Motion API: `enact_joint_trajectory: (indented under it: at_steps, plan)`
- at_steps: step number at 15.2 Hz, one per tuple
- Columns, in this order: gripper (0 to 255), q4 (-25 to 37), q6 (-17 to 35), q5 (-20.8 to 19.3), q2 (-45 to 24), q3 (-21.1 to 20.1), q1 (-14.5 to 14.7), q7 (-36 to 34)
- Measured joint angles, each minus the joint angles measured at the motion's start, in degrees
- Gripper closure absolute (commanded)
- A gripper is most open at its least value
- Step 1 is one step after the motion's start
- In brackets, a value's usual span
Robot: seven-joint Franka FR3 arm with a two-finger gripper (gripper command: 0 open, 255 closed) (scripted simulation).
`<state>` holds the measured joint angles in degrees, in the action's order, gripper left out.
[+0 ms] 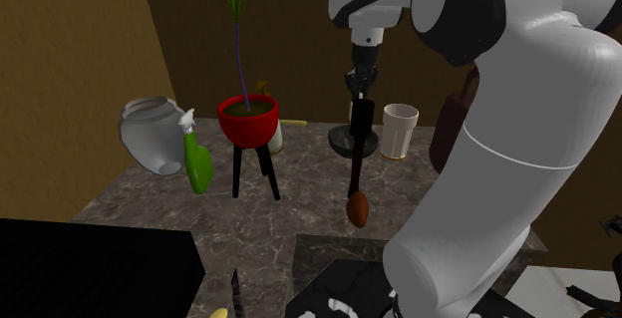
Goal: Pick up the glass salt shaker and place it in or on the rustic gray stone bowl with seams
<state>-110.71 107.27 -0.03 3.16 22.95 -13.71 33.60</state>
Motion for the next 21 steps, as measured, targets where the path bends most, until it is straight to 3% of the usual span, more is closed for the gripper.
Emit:
enact_joint_trajectory:
  at_steps: [9,16,17,21]
  plan:
    - [255,-5.60,7.02,0.65,-1.53,0.16,-0.08,0.54]
    - [255,-6.37,8.04,0.76,-1.79,0.19,-0.10,0.64]
    - [0,-6.37,8.04,0.76,-1.79,0.19,-0.10,0.64]
    - [0,-6.37,8.04,0.76,-1.79,0.19,-0.10,0.64]
